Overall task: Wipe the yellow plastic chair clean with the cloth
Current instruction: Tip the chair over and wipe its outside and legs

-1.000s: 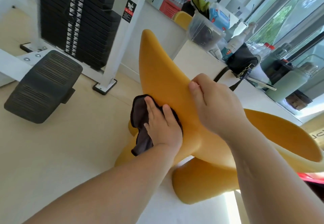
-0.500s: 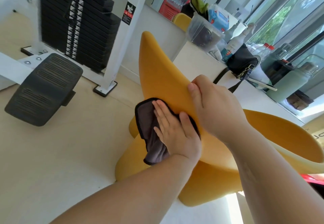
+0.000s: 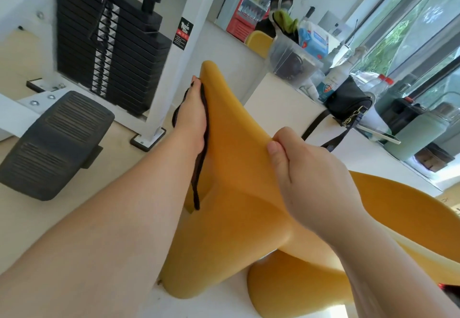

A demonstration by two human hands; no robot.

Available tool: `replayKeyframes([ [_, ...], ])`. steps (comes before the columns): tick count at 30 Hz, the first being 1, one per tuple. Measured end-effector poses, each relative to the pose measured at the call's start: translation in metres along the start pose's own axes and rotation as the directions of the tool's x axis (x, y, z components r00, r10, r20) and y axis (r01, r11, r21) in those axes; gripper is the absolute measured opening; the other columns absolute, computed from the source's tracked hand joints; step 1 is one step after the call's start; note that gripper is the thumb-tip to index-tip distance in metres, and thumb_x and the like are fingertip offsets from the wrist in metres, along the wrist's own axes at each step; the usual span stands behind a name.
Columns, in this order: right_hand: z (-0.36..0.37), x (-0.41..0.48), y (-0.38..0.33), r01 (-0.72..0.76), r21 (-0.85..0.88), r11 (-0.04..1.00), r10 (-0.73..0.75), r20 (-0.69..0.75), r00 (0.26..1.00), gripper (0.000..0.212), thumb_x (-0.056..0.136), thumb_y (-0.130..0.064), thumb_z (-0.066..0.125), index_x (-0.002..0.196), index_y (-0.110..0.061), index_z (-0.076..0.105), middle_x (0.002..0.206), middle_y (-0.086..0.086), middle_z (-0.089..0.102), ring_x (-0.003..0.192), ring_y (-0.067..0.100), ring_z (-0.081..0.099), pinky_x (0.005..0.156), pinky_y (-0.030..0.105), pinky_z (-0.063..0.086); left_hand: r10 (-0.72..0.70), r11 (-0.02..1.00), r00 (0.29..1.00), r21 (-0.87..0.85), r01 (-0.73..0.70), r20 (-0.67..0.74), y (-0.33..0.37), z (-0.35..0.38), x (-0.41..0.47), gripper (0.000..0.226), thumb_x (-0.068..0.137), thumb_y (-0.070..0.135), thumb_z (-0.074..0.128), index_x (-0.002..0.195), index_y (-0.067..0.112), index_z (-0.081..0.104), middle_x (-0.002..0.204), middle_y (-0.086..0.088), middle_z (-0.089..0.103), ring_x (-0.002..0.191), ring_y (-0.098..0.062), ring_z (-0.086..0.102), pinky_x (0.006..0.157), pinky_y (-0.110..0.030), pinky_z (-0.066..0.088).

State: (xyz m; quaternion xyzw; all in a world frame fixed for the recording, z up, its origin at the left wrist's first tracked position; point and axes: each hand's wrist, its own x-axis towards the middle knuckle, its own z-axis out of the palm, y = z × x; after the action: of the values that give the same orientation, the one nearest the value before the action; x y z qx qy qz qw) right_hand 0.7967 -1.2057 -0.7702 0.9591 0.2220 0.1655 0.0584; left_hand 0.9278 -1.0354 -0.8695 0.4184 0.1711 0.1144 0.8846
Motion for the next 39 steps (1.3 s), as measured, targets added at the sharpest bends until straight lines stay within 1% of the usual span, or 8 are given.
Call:
replayKeyframes([
  [3,0.001,0.005,-0.001,-0.003,-0.013,1.000,0.003,-0.012,1.000,0.042,0.101,-0.053,0.014,0.098,-0.024,0.043,0.061,-0.002,0.051,0.056,0.022,0.053,0.056,0.043,0.049,0.027,1.000,0.998,0.004,-0.028,0.050,-0.005,0.003,-0.012,0.065,0.095,0.071,0.038,0.150,0.037,0.043,0.133,0.003,0.061,0.114,-0.020,0.060,0.106,-0.048,0.046],
  [6,0.002,0.005,-0.004,-0.013,-0.013,1.000,0.013,-0.029,0.999,0.041,0.101,-0.054,0.014,0.097,-0.024,0.042,0.061,-0.002,0.051,0.055,0.023,0.054,0.056,0.044,0.050,0.223,0.974,0.975,0.039,-0.222,0.001,-0.031,0.004,-0.045,0.068,0.089,0.075,0.031,0.152,0.050,0.029,0.156,0.012,0.041,0.140,-0.014,0.043,0.117,-0.051,0.033],
  [9,0.002,0.005,-0.004,-0.024,0.001,1.000,0.024,-0.024,0.999,0.042,0.101,-0.055,0.015,0.097,-0.024,0.044,0.062,-0.001,0.053,0.055,0.023,0.055,0.055,0.044,0.051,0.492,0.859,0.867,0.208,-0.468,-0.082,-0.046,0.030,-0.099,0.057,0.104,0.050,0.021,0.159,0.034,0.018,0.167,0.011,0.019,0.153,-0.011,0.018,0.125,-0.048,0.017],
  [16,-0.003,-0.005,-0.005,-0.033,0.005,0.999,0.033,0.011,0.999,0.047,0.098,-0.056,0.011,0.102,-0.026,0.048,0.068,-0.005,0.057,0.063,0.018,0.057,0.060,0.042,0.052,0.572,0.808,0.812,0.247,-0.534,-0.115,-0.040,0.042,-0.112,0.063,0.102,0.047,0.023,0.160,0.022,0.019,0.168,0.006,0.017,0.154,-0.009,0.013,0.126,-0.045,0.015],
  [23,-0.004,-0.002,-0.008,-0.036,-0.060,0.998,0.037,0.019,0.999,0.056,0.090,-0.060,-0.003,0.100,-0.030,0.042,0.066,-0.006,0.053,0.062,0.013,0.054,0.062,0.040,0.051,0.272,0.957,0.962,0.099,-0.272,0.005,0.016,0.015,-0.022,0.069,0.088,0.064,0.039,0.153,0.041,0.036,0.153,0.011,0.045,0.141,-0.014,0.041,0.120,-0.046,0.029],
  [29,-0.005,-0.001,-0.010,-0.039,-0.069,0.997,0.038,-0.009,0.999,0.046,0.097,-0.056,0.003,0.097,-0.029,0.041,0.064,-0.005,0.051,0.060,0.013,0.053,0.062,0.039,0.052,-0.028,1.000,0.996,0.015,0.027,0.085,0.026,0.003,0.041,0.072,0.084,0.070,0.055,0.140,0.025,0.058,0.127,-0.006,0.067,0.114,-0.030,0.063,0.107,-0.052,0.046],
  [35,0.003,0.002,-0.005,-0.045,-0.011,0.999,0.044,-0.062,0.997,0.044,0.102,-0.054,0.013,0.094,-0.024,0.044,0.066,-0.002,0.053,0.060,0.022,0.055,0.060,0.043,0.050,0.083,0.996,0.996,-0.032,-0.083,-0.012,-0.028,-0.002,-0.032,0.065,0.083,0.079,0.041,0.144,0.054,0.043,0.141,0.010,0.057,0.125,-0.019,0.056,0.110,-0.050,0.041],
  [39,0.003,-0.002,0.005,0.019,0.106,0.994,-0.010,-0.093,0.996,0.046,0.105,-0.052,0.022,0.102,-0.021,0.056,0.076,0.000,0.060,0.070,0.025,0.059,0.065,0.045,0.052,0.237,0.971,0.961,0.015,-0.237,-0.141,-0.070,0.018,-0.093,0.048,0.105,0.054,0.023,0.153,0.054,0.021,0.159,0.018,0.032,0.136,-0.006,0.039,0.119,-0.038,0.028],
])
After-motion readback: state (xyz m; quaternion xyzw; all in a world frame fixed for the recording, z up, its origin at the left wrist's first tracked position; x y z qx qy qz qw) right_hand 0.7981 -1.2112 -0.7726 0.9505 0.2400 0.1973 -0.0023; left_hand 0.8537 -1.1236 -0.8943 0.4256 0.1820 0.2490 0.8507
